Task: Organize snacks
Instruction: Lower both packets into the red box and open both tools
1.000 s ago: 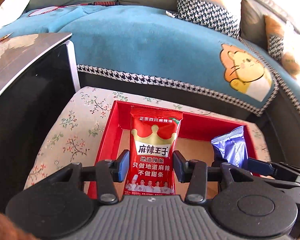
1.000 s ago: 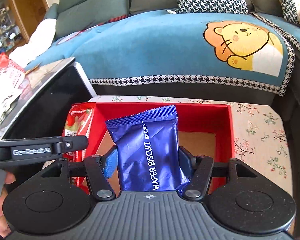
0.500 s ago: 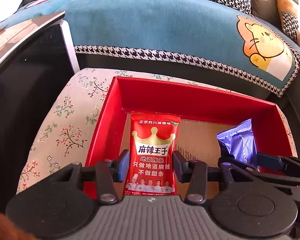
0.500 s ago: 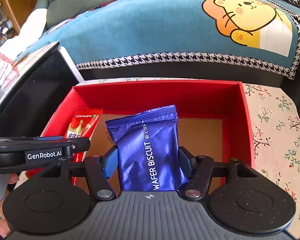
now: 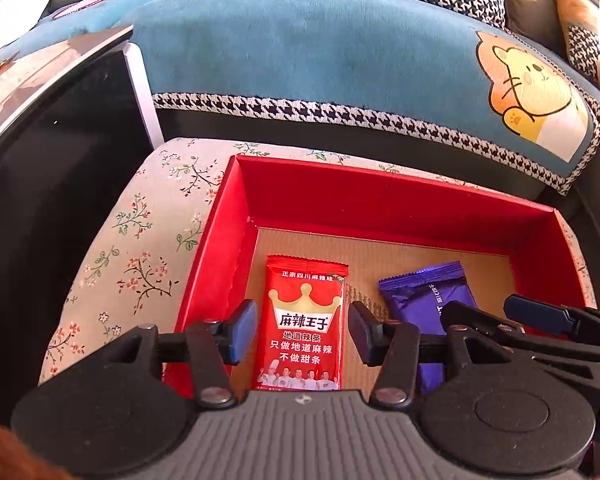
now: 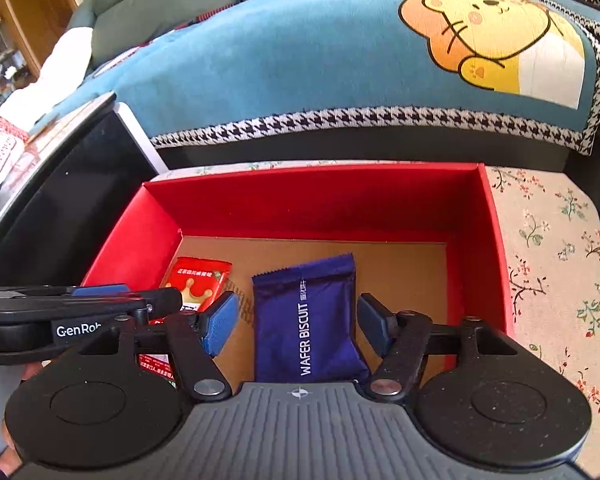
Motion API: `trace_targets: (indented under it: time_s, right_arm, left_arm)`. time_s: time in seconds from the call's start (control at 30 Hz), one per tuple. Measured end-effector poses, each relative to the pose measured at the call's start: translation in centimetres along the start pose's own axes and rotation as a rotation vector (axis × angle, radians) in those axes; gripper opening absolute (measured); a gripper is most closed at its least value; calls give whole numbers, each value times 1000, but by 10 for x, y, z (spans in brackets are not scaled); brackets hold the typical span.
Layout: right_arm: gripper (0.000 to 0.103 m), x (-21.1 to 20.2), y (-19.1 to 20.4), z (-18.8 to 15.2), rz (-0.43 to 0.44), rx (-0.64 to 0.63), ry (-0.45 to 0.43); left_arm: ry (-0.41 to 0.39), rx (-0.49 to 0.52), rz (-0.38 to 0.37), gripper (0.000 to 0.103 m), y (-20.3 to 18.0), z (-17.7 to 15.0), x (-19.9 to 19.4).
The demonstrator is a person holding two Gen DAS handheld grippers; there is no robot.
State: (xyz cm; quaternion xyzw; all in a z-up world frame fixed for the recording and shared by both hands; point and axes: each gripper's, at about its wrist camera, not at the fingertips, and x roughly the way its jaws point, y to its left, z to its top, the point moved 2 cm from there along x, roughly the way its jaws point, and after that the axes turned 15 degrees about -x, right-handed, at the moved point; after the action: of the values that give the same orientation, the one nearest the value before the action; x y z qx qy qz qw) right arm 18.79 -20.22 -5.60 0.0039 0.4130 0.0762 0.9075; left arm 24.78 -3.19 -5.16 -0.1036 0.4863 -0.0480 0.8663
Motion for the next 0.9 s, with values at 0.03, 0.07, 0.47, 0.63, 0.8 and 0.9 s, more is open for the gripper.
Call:
trace_targets:
  time_s: [0.03, 0.07, 0.47, 0.63, 0.8, 0.9]
  right_arm:
    - [73, -1, 1, 0, -6, -4, -1]
    - [73, -3, 1, 1, -10, -6, -3]
    - [74, -38, 21, 4, -26, -37, -30]
    - [74, -55, 40, 2, -18, -58, -34]
    - [75, -72, 58, -9, -12, -95, -22]
    - [75, -80, 62, -20, 4, -88, 0]
  left_arm:
    - [-2, -4, -1, 93, 1, 1, -2]
    - [-8, -4, -5, 93, 1, 2, -6]
    - [-40, -21, -26, 98, 28, -10, -56]
    - [-4, -33, -47, 98, 46, -25, -70]
    - [49, 2, -72, 99, 55, -43, -77]
    - [105, 36, -76, 99, 55, -54, -70]
